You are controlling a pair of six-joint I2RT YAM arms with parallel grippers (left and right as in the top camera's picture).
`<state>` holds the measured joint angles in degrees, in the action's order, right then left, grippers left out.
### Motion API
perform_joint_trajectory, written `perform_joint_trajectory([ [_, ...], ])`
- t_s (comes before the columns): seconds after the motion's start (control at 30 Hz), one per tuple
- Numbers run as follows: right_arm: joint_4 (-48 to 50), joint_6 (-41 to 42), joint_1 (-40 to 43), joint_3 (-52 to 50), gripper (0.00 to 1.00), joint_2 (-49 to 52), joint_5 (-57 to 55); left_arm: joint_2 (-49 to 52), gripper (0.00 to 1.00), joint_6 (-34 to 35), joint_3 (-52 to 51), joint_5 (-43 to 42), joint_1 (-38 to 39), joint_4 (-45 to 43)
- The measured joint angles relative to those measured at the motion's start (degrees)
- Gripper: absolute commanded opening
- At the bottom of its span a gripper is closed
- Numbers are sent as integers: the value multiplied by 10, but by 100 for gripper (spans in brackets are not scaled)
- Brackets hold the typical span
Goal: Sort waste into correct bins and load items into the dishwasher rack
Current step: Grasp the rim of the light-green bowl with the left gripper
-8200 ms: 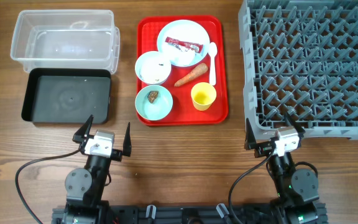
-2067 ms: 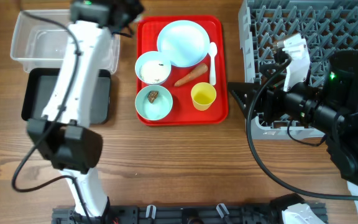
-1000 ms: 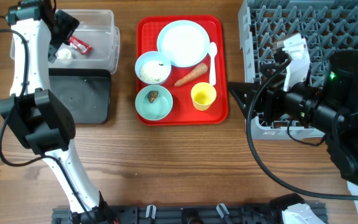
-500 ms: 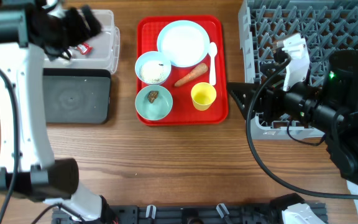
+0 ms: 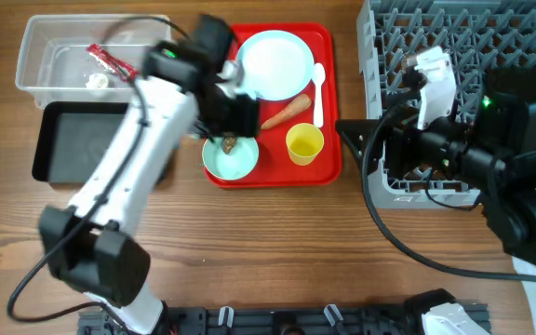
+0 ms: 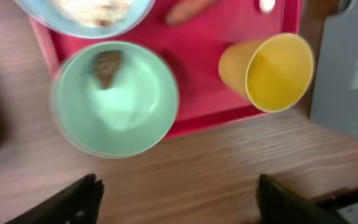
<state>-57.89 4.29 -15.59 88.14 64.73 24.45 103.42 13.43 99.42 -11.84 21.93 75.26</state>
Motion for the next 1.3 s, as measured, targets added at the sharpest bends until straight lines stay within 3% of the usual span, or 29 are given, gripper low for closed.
perform_joint_trajectory([
  [0.17, 0, 0, 0, 0, 99, 5, 0, 9, 64, 36, -128, 9, 56, -147],
  [0.5, -15, 0, 0, 0, 98, 6, 0, 9, 45, 83, -226, 71, 91, -269],
  [0.8, -17, 0, 0, 0, 98, 6, 0, 34, 41, 88, -246, 106, 91, -315],
  [1.0, -17, 0, 0, 0, 98, 6, 0, 58, 22, 94, -252, 109, 91, -316],
  [1.1, -17, 0, 0, 0, 98, 6, 0, 58, 4, 97, -252, 111, 91, -317],
  [1.3, -17, 0, 0, 0, 98, 6, 0, 57, 4, 94, -252, 117, 91, -318],
])
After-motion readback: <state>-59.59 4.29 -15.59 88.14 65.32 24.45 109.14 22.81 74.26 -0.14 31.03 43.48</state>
